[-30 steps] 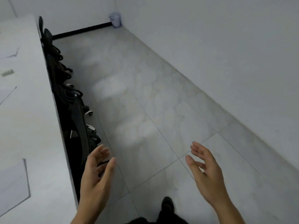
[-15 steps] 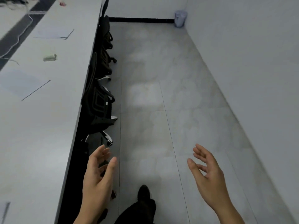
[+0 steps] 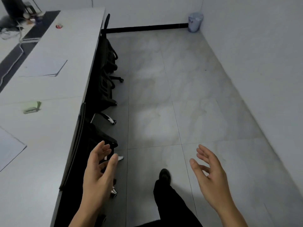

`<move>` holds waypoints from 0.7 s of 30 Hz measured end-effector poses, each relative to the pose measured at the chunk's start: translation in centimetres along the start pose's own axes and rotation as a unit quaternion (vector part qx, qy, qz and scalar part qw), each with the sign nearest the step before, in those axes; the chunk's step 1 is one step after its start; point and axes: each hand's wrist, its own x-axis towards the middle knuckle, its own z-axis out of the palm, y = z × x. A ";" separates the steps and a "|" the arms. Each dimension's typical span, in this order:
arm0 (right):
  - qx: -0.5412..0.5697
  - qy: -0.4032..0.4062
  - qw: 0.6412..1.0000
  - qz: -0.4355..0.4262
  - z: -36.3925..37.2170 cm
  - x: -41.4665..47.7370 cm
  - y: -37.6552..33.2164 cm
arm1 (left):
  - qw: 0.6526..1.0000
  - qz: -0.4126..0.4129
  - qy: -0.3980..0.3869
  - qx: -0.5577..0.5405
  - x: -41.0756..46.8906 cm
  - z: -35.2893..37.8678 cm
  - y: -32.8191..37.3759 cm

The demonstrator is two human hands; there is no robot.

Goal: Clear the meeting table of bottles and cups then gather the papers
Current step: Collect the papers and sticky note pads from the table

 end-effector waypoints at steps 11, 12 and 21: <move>-0.021 -0.155 0.984 -0.080 11.5 32.4 -13.1 | 0.987 -0.042 0.154 -0.020 25.3 2.4 4.0; -0.025 -0.166 0.982 -0.086 12.9 34.8 -13.6 | 0.984 -0.050 0.168 -0.025 27.4 2.7 3.6; -0.064 -0.226 0.965 -0.118 28.2 54.8 -19.2 | 0.965 -0.103 0.231 -0.065 49.9 1.7 -0.3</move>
